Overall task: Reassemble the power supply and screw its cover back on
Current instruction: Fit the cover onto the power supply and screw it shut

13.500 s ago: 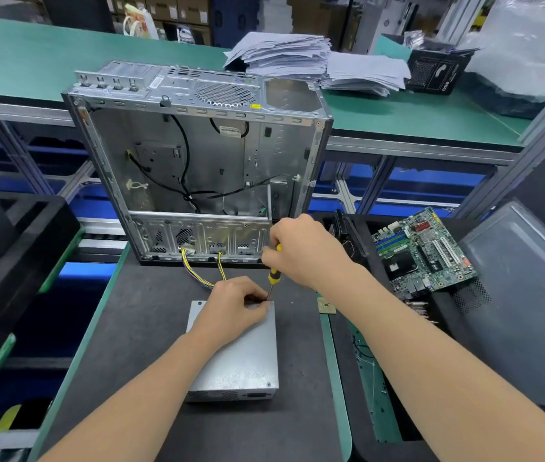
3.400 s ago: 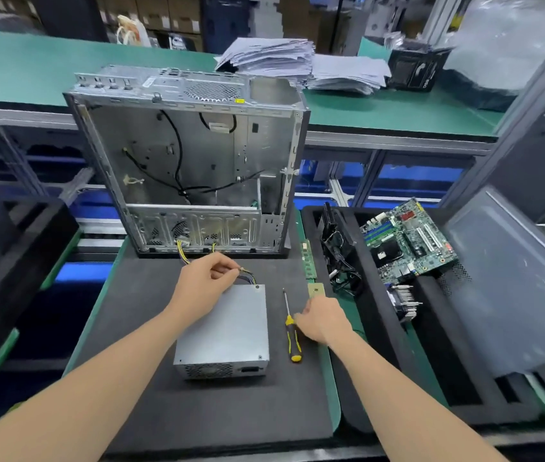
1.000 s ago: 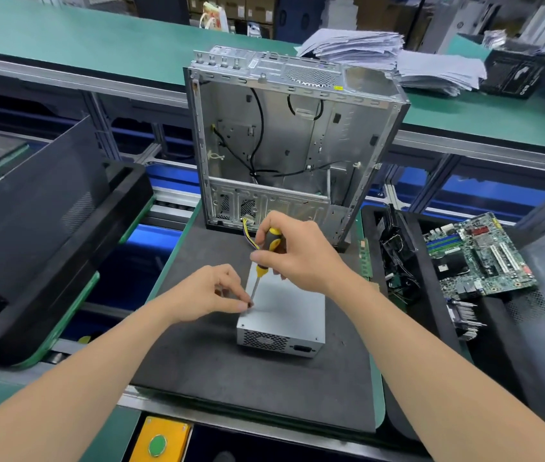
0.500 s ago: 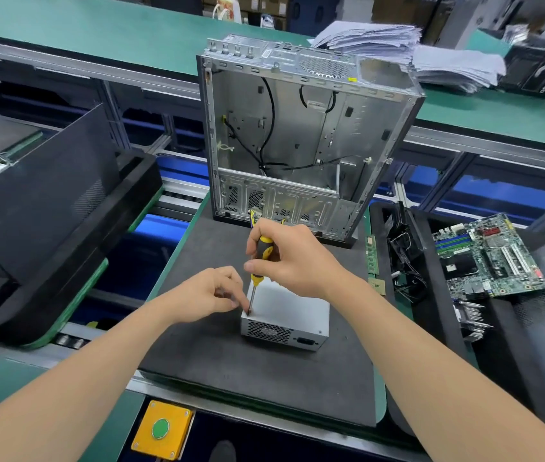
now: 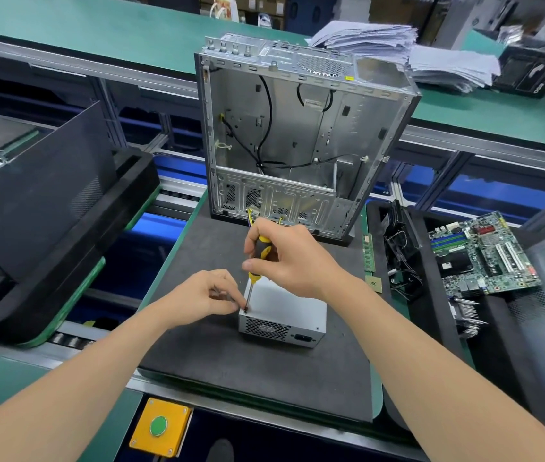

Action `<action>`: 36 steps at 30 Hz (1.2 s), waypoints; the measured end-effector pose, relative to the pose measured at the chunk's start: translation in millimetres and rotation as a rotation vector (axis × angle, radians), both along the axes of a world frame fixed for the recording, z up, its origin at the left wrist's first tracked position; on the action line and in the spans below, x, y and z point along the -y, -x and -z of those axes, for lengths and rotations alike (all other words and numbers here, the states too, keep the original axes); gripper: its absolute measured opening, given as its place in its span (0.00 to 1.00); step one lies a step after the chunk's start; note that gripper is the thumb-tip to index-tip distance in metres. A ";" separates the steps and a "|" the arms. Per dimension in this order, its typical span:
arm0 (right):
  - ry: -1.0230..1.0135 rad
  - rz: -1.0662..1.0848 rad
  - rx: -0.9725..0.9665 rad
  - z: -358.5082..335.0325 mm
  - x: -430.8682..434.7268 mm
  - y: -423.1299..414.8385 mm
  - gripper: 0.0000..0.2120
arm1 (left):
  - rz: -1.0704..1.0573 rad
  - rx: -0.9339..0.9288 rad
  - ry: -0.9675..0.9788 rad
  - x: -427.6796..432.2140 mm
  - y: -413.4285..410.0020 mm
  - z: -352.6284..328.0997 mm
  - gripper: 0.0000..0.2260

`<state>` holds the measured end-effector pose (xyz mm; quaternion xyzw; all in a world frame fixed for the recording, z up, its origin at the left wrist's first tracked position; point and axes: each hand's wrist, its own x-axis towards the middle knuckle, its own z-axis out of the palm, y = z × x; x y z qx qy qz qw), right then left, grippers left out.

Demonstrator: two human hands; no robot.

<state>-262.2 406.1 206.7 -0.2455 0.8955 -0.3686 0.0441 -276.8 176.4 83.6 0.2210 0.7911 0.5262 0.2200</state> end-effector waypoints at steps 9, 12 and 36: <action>-0.164 -0.205 0.002 -10.9 -1.5 2.3 0.09 | 0.052 -0.032 0.019 -3.5 3.2 -11.9 0.10; -0.241 -0.185 -0.052 -17.3 2.5 2.1 0.08 | 0.047 -0.071 0.021 -7.5 6.0 -13.2 0.10; -0.670 0.027 -0.308 -41.5 37.3 -3.9 0.26 | 0.156 -0.253 0.231 -10.0 12.5 -32.1 0.05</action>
